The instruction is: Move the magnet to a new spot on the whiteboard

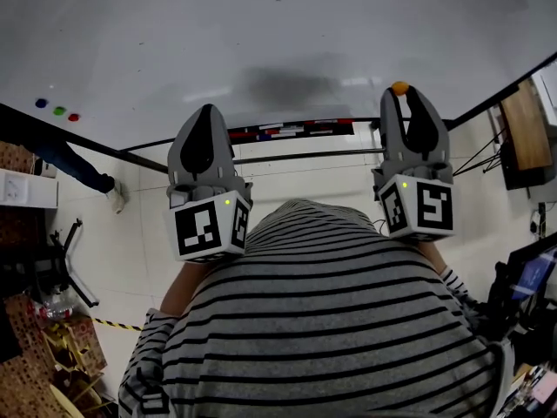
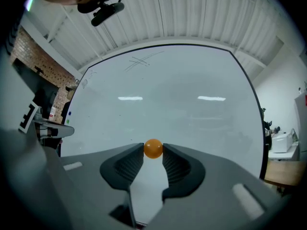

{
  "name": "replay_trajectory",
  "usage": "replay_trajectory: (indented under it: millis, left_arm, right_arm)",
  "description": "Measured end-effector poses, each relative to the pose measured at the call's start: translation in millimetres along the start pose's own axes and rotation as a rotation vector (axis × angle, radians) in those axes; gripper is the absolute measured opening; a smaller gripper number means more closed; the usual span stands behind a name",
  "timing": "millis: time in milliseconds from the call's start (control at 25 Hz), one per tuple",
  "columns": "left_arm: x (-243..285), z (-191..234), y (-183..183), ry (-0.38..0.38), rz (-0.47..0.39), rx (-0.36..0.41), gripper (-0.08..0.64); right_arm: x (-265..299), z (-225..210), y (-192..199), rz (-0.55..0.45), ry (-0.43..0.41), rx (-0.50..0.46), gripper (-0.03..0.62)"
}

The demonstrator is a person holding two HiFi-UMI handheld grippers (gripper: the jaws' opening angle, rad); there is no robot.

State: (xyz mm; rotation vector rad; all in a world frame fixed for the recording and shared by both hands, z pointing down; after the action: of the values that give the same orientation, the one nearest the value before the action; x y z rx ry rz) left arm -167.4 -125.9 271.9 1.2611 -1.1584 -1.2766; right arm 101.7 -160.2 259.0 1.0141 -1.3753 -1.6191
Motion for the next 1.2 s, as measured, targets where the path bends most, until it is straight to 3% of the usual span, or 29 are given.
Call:
replay_trajectory:
  millis: [320,1000,1200]
  left_arm:
    - [-2.3,-7.3,1.8,0.031,0.004,0.011,0.014]
    - [0.9,-9.1,10.0,0.023,0.022,-0.014,0.015]
    - [-3.0,-3.7,10.6,0.007,0.032,-0.006,0.015]
  right_arm:
    - [-10.5,-4.0,4.8,0.028,0.017,0.015,0.124]
    - [-4.2,-4.4,13.4,0.036,0.002,0.025,0.124]
    - [16.6,-4.4,-19.7,-0.039,-0.017,-0.039,0.124]
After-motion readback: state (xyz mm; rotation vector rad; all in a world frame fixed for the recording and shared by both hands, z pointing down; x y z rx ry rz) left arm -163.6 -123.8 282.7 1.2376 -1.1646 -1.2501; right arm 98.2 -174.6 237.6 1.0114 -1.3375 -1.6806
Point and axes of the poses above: the fingertips, and each gripper's own axes: x forward along the fingers, z to its left, y out of its underside, the point moved 4 cm from there along -x, backward along the fingers, and after that the axes turned 5 degrees about -y, right-handed, at the moved point
